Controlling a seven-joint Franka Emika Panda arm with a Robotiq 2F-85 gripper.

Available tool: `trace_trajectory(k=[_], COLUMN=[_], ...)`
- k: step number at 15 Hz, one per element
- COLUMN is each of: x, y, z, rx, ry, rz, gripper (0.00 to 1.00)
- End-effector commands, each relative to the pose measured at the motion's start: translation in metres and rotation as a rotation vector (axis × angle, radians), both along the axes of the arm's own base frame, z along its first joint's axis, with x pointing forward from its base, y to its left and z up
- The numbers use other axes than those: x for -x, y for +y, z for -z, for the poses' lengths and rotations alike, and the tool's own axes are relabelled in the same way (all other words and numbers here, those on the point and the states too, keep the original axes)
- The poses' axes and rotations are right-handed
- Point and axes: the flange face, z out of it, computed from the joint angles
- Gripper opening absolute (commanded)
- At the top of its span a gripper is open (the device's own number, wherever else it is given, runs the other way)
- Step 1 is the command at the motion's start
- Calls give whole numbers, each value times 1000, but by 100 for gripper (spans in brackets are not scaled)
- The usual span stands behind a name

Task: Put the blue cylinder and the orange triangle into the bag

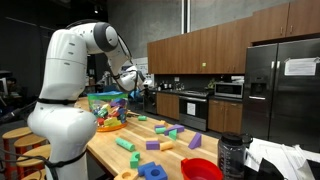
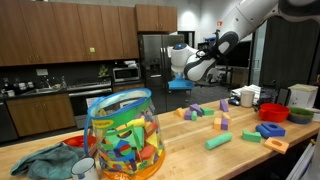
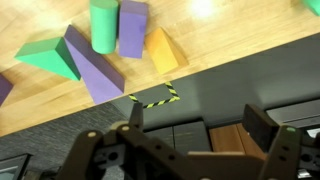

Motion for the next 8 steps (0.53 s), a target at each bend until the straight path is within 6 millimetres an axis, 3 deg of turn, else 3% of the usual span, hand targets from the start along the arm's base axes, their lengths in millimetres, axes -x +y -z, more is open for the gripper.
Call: trace_trajectory(k=[1, 8], x=[-1, -6], y=[0, 3], z=[4, 11], rx=[-9, 8], ry=[3, -9], rz=[-2, -4], gripper=[100, 100])
